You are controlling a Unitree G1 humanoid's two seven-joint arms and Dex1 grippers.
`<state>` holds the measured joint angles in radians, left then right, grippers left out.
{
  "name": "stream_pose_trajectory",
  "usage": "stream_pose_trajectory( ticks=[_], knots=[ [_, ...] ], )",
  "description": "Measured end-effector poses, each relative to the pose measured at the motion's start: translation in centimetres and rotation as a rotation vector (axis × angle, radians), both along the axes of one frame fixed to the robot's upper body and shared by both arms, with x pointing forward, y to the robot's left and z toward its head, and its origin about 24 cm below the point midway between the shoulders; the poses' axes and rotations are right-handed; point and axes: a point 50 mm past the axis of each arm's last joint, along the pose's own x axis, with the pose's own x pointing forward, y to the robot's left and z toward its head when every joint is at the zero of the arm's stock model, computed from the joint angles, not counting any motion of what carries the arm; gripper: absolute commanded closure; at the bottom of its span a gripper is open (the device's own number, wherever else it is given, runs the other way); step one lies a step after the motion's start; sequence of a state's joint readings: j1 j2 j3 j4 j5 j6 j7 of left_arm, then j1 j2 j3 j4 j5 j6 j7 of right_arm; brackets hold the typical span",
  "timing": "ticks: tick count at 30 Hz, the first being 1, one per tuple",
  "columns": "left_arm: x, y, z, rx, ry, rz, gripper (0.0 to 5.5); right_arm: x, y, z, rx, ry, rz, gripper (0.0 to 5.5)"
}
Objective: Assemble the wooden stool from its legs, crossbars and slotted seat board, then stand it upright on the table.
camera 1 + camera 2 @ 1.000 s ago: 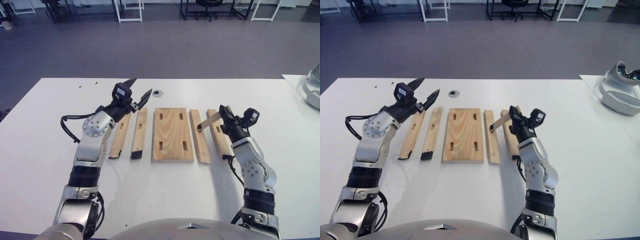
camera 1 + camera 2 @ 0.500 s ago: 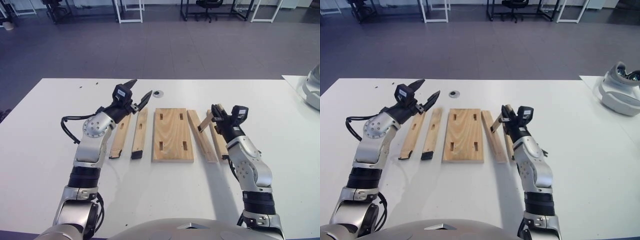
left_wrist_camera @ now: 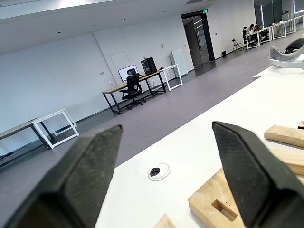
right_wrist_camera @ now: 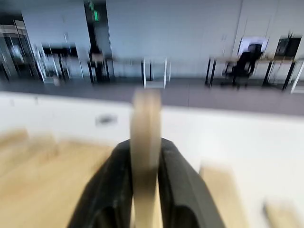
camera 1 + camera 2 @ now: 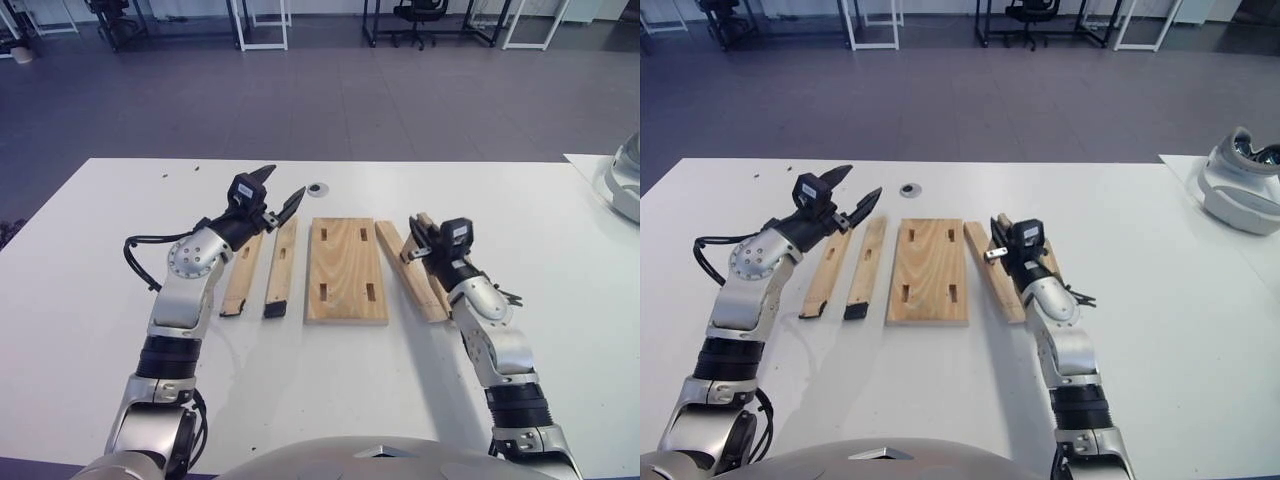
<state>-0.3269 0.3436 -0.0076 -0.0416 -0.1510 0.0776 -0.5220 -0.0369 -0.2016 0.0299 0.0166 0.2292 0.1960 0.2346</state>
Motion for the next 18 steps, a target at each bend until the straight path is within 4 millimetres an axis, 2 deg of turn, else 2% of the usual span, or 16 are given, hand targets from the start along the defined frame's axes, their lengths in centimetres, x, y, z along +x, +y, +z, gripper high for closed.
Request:
stream_pose_trajectory(
  ticks=[1, 3, 5, 10, 13, 18],
  knots=[
    [0.0, 0.0, 0.0, 0.003, 0.000, 0.001, 2.04, 0.0, -0.2, -0.2, 0.005, 0.019, -0.004, 3.96],
    [0.0, -0.1, -0.1, 0.004, 0.002, -0.001, 2.04, 1.2, -0.4, 1.7, 0.064, -0.027, -0.015, 3.48],
    [0.1, 0.0, -0.1, 0.004, 0.005, 0.001, 2.04, 1.8, -0.1, 2.6, 0.105, -0.028, -0.004, 3.16],
    [0.2, 0.1, -0.4, 0.002, 0.017, 0.011, 2.04, 1.2, 0.5, 1.4, 0.089, 0.195, 0.046, 2.22],
    [0.2, 0.1, -0.4, 0.001, 0.016, 0.012, 2.04, 0.9, 0.5, 1.6, 0.057, 0.240, 0.056, 1.64],
    [0.2, -0.1, -0.5, -0.004, 0.018, 0.008, 2.04, 0.6, 0.7, 1.3, -0.006, 0.296, 0.057, 1.59]
  ],
)
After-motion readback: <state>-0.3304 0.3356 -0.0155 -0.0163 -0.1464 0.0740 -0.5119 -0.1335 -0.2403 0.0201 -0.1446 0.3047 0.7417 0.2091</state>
